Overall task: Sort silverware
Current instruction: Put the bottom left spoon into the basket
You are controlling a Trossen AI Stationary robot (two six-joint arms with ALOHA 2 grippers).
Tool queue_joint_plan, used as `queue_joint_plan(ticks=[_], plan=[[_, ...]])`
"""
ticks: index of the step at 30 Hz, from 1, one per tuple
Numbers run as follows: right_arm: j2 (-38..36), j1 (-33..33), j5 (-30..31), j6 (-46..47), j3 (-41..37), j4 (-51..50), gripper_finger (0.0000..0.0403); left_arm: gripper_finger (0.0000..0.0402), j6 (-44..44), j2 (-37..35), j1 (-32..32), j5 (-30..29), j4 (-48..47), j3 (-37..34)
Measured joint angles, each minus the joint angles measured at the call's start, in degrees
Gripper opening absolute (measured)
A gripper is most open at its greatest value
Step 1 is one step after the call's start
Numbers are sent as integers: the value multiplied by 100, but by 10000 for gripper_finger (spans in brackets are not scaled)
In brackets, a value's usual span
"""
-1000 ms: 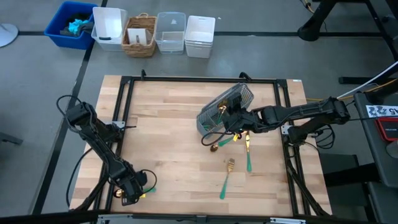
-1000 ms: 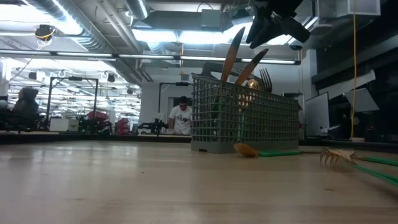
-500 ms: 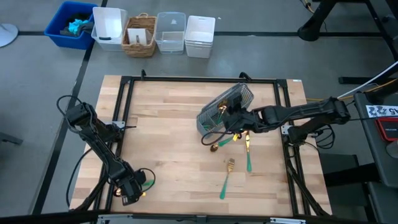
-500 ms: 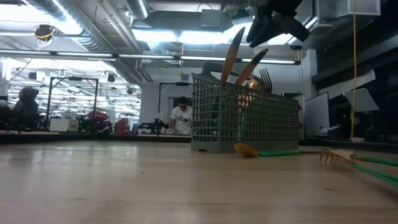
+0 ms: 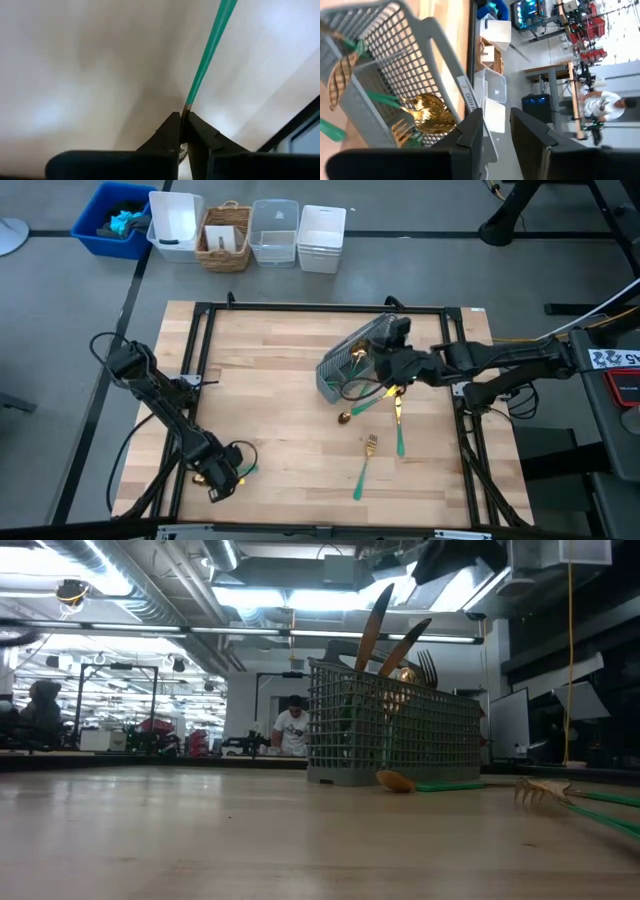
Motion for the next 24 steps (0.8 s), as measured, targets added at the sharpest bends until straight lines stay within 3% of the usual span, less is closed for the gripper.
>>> queue_joint_plan(ticks=[8, 15, 19, 24], plan=[[-521, 0, -7, 1146, 0, -90, 99, 3, 725, -780, 834, -1483, -563, 4], [-819, 0, -11, 2380, 0, -725, 99, 1, 2004, -1641, 1766, -2812, -500, 33], [-889, 0, -18, 3103, 0, -1323, 99, 1, 3133, -1992, 2320, -3720, -490, 311], [-890, 0, -479, 4056, 0, -2013, 99, 1, 5342, -2135, 2973, -5311, -353, 924]])
